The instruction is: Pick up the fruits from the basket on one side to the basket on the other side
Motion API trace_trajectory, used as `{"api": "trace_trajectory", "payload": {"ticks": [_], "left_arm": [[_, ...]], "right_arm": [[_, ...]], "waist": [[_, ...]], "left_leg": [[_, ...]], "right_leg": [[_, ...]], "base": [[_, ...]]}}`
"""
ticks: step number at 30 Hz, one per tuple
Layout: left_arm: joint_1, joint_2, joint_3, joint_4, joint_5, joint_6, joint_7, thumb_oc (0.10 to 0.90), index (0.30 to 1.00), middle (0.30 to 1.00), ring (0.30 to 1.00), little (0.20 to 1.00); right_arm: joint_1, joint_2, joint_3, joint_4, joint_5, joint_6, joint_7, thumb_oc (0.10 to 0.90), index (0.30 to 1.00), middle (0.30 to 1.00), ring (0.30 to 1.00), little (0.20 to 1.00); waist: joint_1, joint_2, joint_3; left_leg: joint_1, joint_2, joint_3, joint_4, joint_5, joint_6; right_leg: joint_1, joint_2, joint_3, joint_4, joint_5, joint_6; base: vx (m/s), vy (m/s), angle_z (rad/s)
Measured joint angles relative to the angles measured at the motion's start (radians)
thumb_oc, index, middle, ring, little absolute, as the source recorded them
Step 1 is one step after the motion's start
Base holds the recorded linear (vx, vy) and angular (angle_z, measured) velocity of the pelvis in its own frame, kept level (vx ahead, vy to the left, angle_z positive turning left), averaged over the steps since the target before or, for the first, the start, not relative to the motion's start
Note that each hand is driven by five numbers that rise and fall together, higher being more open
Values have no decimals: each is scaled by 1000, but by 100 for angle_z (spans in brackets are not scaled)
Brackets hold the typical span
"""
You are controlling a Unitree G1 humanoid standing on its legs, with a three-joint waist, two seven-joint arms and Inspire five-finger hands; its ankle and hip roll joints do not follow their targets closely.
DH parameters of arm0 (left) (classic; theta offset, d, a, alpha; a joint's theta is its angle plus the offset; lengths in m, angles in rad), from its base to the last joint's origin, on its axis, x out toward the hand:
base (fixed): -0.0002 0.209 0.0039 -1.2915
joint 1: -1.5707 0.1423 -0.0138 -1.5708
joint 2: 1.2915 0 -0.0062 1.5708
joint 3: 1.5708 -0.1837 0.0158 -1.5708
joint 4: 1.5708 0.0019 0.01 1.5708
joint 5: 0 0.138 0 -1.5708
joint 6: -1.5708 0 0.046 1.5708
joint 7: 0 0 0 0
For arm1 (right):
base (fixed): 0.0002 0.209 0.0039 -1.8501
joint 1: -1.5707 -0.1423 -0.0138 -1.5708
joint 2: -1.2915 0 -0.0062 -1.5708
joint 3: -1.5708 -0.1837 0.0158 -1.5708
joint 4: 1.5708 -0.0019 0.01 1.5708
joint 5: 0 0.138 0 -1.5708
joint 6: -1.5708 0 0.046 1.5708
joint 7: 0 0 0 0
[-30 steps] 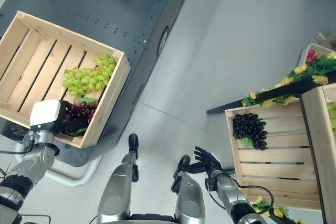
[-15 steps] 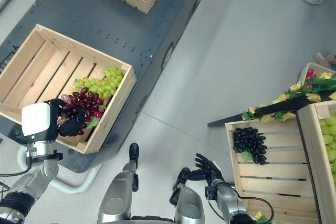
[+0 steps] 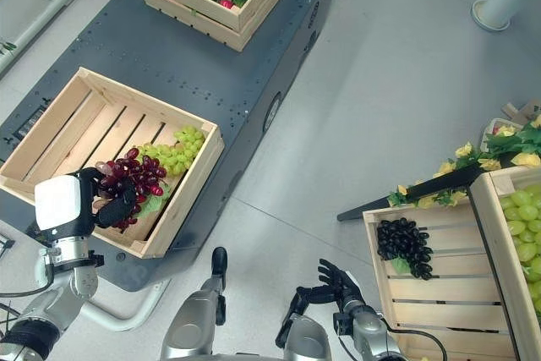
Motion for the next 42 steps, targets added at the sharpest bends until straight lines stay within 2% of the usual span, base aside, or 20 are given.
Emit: {"api": "trace_trajectory", "payload": {"ticks": [3,6,11,15,21,26,29,34,37,42], "left_arm": [[20,0,26,-32,2,-1,10,400,300,300,300,300],[53,1,48,-76,5,-1,16,400,300,300,300,300],[128,2,107,-191,21,-12,17,400,300,300,300,300],[184,-3,154,-241,19,-72,19,400,300,300,300,300],[235,-78,240,-346,-27,-194,9,400,300,300,300,300],[234,-136,239,-420,-122,-262,-94,400,300,300,300,300],[233,-151,230,-430,-165,-281,-148,400,300,300,300,300],[217,-161,228,-459,-390,-282,-300,400,300,300,300,300],[206,-217,225,-512,-571,-281,-389,400,300,300,300,300],[167,-240,154,-563,-748,-278,-473,400,300,300,300,300]], "right_arm": [[9,1,-1,-18,2,-5,0,800,900,900,900,900],[43,1,-11,-78,4,-20,0,800,900,900,900,900],[98,-1,-23,-318,5,-50,-1,800,900,900,900,900],[113,0,-30,-432,5,-69,-1,800,900,900,900,900],[149,2,-81,-509,8,-70,10,800,900,900,900,900],[172,-2,-90,-647,46,-62,45,800,900,900,900,900],[160,-3,-85,-690,46,-62,64,800,900,900,900,900],[102,-5,-52,-765,46,-60,65,800,900,900,900,900],[77,-4,-38,-807,46,-60,65,800,900,900,900,900],[42,-5,-13,-864,45,-60,63,800,900,900,900,900]], "waist": [[-1,-5,-5],[0,-11,-35],[-2,-11,-40],[-2,-11,-67],[4,-1,-130],[-2,29,-180],[-3,34,-206],[1,33,-217],[4,32,-217],[5,32,-224]], "left_leg": [[14,0,-1,-8,1,-2],[19,-2,-2,-17,2,-3],[61,-3,-1,-38,4,-7],[78,-7,-1,-46,3,-8],[98,-15,-7,-47,-2,-10],[108,-15,-11,-47,-4,-10],[109,-14,-17,-47,-4,-10],[108,-15,-23,-47,-3,-10],[108,-17,-29,-47,-3,-10],[108,-17,-29,-47,-3,-10]], "right_leg": [[19,5,-1,-18,2,1],[26,7,0,-30,4,1],[63,10,0,-52,6,3],[84,9,0,-64,7,4],[118,10,1,-93,10,7],[131,10,4,-98,8,3],[132,11,4,-99,8,2],[134,12,3,-99,11,7],[137,11,5,-100,11,8],[137,11,6,-100,11,7]], "base": [[13,-16,3],[0,0,0],[29,-29,-1],[73,-41,1],[23,-46,6],[-18,-60,-1],[-46,-76,0],[-37,-63,3],[-25,-52,6],[-4,-16,1]]}}
